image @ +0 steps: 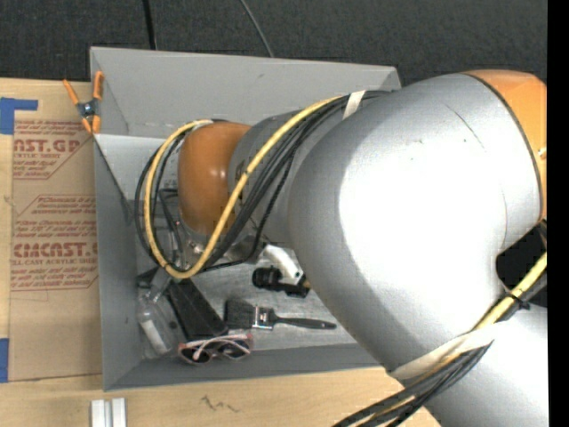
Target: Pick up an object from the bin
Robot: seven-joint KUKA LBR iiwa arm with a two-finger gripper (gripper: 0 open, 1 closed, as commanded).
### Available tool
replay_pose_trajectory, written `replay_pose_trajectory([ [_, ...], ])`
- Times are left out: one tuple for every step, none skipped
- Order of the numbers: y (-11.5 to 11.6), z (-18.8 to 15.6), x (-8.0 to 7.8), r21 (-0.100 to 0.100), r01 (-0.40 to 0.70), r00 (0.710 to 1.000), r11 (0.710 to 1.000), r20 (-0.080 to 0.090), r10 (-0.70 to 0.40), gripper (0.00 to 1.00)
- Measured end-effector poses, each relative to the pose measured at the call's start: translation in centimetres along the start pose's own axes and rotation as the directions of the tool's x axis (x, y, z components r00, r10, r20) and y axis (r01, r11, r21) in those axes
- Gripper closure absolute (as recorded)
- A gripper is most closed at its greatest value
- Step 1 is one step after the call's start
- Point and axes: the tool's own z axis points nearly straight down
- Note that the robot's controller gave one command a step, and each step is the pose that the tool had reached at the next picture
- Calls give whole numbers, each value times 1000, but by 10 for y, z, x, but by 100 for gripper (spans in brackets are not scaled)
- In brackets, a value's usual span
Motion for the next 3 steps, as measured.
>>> replay_pose_trajectory([
  [-3, -8, 2, 12, 0, 1000, 1000, -10, 0, 100],
  [-4, -28, 4, 18, 1, 1000, 1000, -16, -1, 100],
  [-2, -42, 3, 11, 1, 1000, 1000, -13, -1, 100],
])
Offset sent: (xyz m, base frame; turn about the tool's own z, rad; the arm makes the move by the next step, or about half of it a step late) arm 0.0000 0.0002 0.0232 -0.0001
